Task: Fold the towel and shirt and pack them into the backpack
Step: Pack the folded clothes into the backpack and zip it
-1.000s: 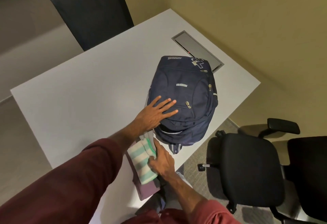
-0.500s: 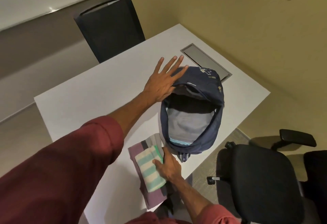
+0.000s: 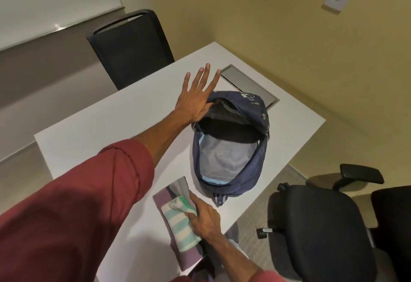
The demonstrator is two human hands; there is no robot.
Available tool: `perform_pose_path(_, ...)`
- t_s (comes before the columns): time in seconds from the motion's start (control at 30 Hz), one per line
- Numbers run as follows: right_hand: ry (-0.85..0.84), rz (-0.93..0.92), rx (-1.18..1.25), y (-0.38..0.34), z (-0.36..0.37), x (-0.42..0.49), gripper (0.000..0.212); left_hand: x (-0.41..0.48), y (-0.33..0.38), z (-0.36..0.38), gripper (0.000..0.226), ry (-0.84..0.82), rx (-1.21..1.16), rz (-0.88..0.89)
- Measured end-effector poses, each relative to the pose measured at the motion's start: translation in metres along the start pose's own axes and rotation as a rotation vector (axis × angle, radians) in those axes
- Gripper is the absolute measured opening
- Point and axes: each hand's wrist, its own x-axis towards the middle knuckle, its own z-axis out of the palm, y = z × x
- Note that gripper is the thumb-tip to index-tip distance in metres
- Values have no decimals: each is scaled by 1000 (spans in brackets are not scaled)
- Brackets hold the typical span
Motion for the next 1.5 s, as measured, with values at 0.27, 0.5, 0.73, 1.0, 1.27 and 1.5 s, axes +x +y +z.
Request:
perform_pose_path(0.27, 237, -162, 198, -21, -41, -3, 55, -10, 4, 5, 99, 23, 10, 33)
perform_pose_path(0.5, 363, -23, 609, -9, -133, 46, 56, -12, 11, -4, 95, 98, 65, 74)
perform_pose_path(0.73, 482, 291, 833, 56, -176, 119, 65, -9, 14, -9, 90, 77, 59, 115)
perform_pose_path(1.0, 441, 460, 620, 63, -216, 184, 63, -2, 13, -7, 91, 93, 27, 129)
perform_pose_path(1.27, 502, 411, -242, 46, -196, 167, 43, -1, 15, -2, 89, 50, -21, 97)
perform_pose_path(1.5, 555, -10, -561, 59, -130, 117, 63, -5, 25, 3, 97, -3, -42, 66)
